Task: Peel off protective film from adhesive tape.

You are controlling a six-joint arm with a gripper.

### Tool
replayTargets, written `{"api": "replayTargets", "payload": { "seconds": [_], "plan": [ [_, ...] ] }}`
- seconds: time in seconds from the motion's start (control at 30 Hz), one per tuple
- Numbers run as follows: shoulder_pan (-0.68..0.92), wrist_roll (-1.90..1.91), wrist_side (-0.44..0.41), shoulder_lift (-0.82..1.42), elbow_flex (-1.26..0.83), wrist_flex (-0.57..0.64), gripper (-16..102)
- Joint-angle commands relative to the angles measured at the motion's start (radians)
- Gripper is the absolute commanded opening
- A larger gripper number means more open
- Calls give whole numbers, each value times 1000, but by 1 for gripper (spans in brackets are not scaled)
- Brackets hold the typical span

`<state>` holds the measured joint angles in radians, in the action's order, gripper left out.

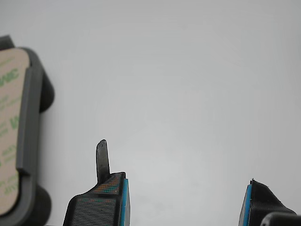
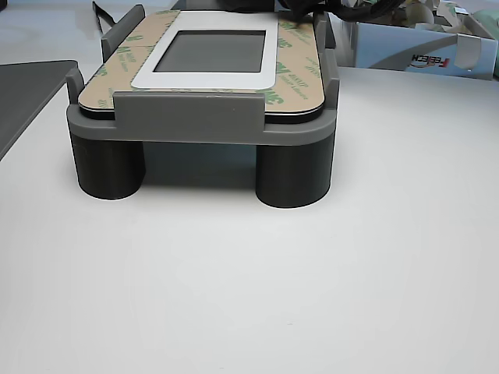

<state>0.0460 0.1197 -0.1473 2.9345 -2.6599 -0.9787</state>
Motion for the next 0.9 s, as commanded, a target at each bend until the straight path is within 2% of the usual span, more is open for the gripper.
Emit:
{"api": "replayTargets", "payload": {
  "seconds": [0.0, 0.3, 0.53, 0.7, 0.87],
  "plan": [
    [80, -1111, 77, 5, -15, 81, -11],
    [80, -1140, 40, -11, -15, 132, -11],
    [78, -1181, -12, -35, -15, 219, -11],
    [78, -1238, -20, -152, -15, 357, -11],
    [78, -1540, 49, -341, -8, 568, -12]
  ]
}}
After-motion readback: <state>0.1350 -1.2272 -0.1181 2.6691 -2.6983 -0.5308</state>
